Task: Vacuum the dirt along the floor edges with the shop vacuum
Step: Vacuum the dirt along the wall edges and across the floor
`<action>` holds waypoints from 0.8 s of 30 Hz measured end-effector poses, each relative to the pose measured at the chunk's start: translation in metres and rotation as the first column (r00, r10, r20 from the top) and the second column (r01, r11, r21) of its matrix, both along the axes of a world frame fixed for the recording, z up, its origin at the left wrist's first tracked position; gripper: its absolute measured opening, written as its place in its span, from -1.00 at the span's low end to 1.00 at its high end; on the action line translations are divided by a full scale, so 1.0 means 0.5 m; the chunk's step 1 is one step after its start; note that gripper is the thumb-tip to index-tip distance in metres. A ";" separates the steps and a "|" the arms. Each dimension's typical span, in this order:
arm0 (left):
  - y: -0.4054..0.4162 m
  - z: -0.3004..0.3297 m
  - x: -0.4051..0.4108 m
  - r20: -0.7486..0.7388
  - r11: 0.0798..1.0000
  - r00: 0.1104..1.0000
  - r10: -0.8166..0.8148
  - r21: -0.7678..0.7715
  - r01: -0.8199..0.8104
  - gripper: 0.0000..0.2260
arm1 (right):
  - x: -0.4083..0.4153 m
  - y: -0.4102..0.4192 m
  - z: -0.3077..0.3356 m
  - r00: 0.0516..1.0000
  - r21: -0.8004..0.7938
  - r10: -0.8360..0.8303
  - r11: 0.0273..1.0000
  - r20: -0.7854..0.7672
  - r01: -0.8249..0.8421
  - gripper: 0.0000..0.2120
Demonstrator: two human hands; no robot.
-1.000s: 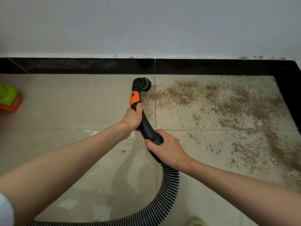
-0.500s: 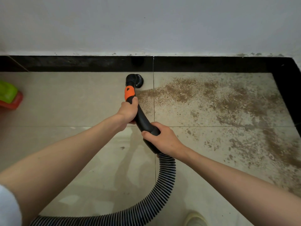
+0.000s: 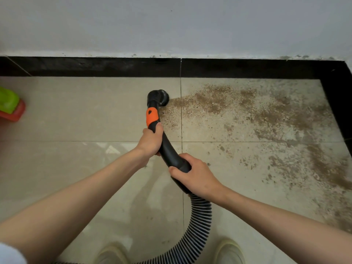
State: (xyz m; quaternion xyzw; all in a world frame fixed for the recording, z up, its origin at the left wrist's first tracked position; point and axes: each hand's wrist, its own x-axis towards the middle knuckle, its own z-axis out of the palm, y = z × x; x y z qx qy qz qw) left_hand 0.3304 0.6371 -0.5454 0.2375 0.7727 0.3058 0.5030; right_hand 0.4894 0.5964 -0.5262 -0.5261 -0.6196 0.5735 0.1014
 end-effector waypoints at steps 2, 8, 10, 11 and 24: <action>0.013 -0.001 0.019 0.026 0.999 0.999 -0.037 0.019 0.037 -0.54 | 0.013 0.001 0.003 0.999 0.015 -0.040 0.999 0.016 0.040 -0.86; 0.045 0.001 0.043 0.065 0.993 0.992 -0.112 0.035 0.110 -0.54 | 0.024 0.005 0.014 0.994 0.023 -0.108 0.994 0.022 0.108 -0.87; 0.043 -0.001 0.036 0.046 0.994 0.993 -0.106 0.031 0.105 -0.54 | 0.017 0.006 0.011 0.994 0.015 -0.104 0.994 0.020 0.104 -0.86; 0.040 0.000 0.031 0.028 0.995 0.995 -0.098 0.028 0.097 -0.54 | 0.012 0.007 0.009 0.995 0.015 -0.096 0.995 0.020 0.096 -0.85; -0.058 -0.001 -0.032 0.015 0.996 0.999 0.032 -0.082 -0.030 -0.53 | -0.009 -0.015 0.006 0.982 -0.103 0.189 0.976 -0.015 -0.189 -0.81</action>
